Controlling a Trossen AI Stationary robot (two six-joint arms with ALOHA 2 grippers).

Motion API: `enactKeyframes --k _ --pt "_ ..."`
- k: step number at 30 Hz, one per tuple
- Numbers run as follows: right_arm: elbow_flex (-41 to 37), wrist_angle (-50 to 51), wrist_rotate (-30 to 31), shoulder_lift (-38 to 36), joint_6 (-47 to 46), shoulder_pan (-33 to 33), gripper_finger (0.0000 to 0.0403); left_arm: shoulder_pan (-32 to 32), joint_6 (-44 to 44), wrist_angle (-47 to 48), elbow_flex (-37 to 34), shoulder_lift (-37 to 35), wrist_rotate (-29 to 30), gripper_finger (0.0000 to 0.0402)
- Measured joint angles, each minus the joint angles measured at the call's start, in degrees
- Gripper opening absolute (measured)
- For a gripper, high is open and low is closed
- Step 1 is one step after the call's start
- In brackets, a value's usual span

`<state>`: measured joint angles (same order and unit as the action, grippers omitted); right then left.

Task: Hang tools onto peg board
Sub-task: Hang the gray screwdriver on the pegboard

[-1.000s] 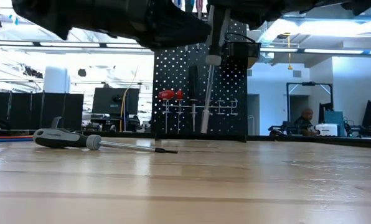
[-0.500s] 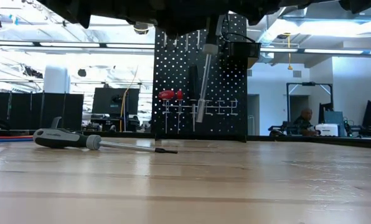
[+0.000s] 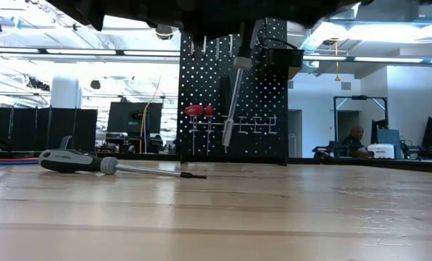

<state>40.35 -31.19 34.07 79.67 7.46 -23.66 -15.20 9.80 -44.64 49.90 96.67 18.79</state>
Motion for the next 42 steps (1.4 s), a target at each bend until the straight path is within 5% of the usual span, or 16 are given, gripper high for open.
enactKeyframes --k 6,12,17,28,33,42 --pt "-0.8 9.8 25.0 -12.5 2.2 -11.1 0.0296 0.8 6.4 -3.5 -0.1 -0.1 6.5 0.0117" --pt "-6.7 10.2 33.2 -13.8 -4.8 -20.8 0.0290 6.4 16.9 -18.2 -0.1 -0.1 5.3 0.0117" --pt "-10.6 10.3 40.6 -8.9 -12.7 -23.6 0.0289 14.3 16.9 -22.4 1.1 -0.1 4.7 0.0117" --pt "-10.6 2.1 42.4 -6.4 -5.3 -23.2 0.0290 24.6 13.6 -20.4 5.6 0.1 1.0 0.0117" --pt "-10.6 1.7 42.4 -6.4 -4.6 -23.2 0.0290 26.5 12.4 -24.8 7.7 6.4 1.0 0.0117" --pt "-10.5 1.6 42.3 -6.4 -4.5 -23.8 0.0290 26.8 15.8 -23.3 14.1 12.3 6.7 0.0117"
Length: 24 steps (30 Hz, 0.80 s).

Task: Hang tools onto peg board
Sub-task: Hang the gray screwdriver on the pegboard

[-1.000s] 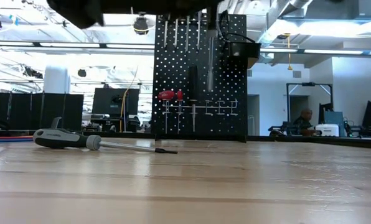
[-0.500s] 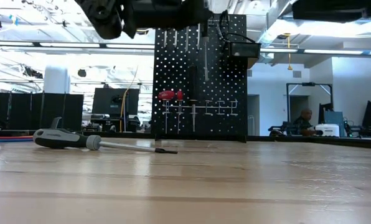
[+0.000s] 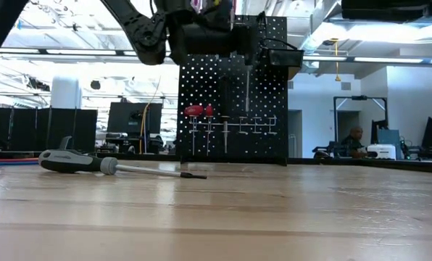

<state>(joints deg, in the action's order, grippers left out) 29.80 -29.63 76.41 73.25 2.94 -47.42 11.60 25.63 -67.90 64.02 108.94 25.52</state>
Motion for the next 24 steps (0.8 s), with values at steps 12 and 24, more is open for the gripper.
enactKeyframes --k 12,24 --pt "0.0 0.0 0.0 0.0 0.1 -1.1 0.0290 3.6 -10.1 6.8 0.0 0.0 0.8 0.0117" --pt "0.0 -0.4 -0.1 0.0 0.0 -0.4 0.0290 6.0 -19.0 11.0 0.0 -0.1 0.0 0.0117"
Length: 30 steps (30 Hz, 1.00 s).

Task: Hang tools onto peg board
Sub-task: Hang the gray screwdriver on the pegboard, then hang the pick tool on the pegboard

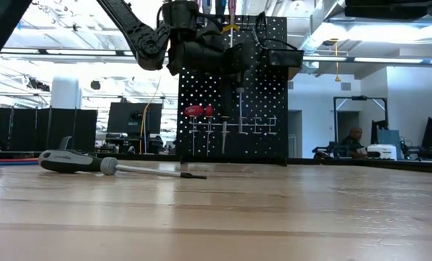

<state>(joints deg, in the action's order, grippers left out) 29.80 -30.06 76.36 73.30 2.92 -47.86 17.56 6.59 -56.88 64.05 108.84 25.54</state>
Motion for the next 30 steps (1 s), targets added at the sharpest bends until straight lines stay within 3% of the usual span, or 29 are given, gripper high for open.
enactKeyframes --k 16,22,30 --pt "0.0 -0.4 0.0 0.0 0.1 0.0 0.0290 0.3 -0.2 0.7 0.0 0.0 -2.4 0.0120" --pt "0.0 -0.4 0.0 0.0 0.1 0.0 0.0290 0.3 -0.2 1.8 0.0 -0.1 -3.1 0.0187" --pt "0.0 -0.4 -0.1 0.0 0.1 0.0 0.0290 0.3 0.2 4.7 0.0 0.1 -4.8 0.0198"
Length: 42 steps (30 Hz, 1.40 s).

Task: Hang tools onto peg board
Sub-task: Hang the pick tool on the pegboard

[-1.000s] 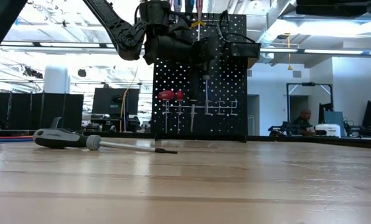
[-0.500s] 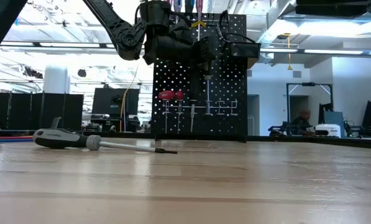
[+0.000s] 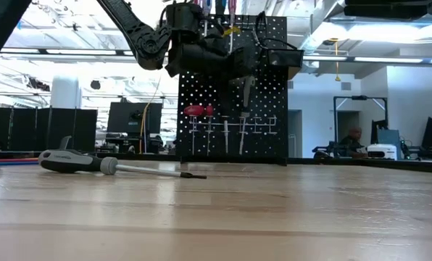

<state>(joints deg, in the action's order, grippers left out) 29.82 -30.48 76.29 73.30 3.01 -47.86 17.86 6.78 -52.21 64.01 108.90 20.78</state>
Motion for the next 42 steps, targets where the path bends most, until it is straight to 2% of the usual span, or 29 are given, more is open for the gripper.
enactKeyframes --k 5,11,23,26,31,33,36,39,42 --pt "0.0 0.0 0.0 0.0 0.0 -0.2 0.0290 -1.6 6.3 4.3 0.0 -1.9 0.1 0.0200" --pt "0.0 0.1 0.0 0.0 0.0 -1.4 0.0290 -5.8 11.6 21.0 -0.1 -8.6 3.9 0.0200" --pt "0.0 0.0 0.0 0.0 -0.6 -1.5 0.0290 -14.2 10.6 42.8 -0.8 -23.9 9.6 0.0200" --pt "0.0 0.3 0.0 0.0 -1.4 -1.5 0.0290 -17.3 8.6 47.5 -3.7 -27.9 12.9 0.0200" --pt "0.0 1.3 -0.7 0.0 -3.0 -1.5 0.0290 -24.2 1.9 54.4 -13.2 -36.2 18.8 0.0200" --pt "0.0 1.9 -5.8 0.0 -4.7 -0.5 0.0290 -27.9 -2.6 57.6 -17.4 -39.4 20.1 0.0200" --pt "0.0 1.7 -21.1 0.4 -6.9 4.3 0.0290 -34.5 -10.7 61.3 -22.9 -42.9 22.1 0.0200" --pt "0.0 1.3 -35.8 3.5 -11.7 11.6 0.0290 -41.6 -20.8 62.4 -27.7 -43.4 25.4 0.0196" --pt "0.7 1.1 -44.6 8.6 -15.8 18.5 0.0290 -47.1 -31.1 62.2 -31.1 -41.8 26.8 0.0184"
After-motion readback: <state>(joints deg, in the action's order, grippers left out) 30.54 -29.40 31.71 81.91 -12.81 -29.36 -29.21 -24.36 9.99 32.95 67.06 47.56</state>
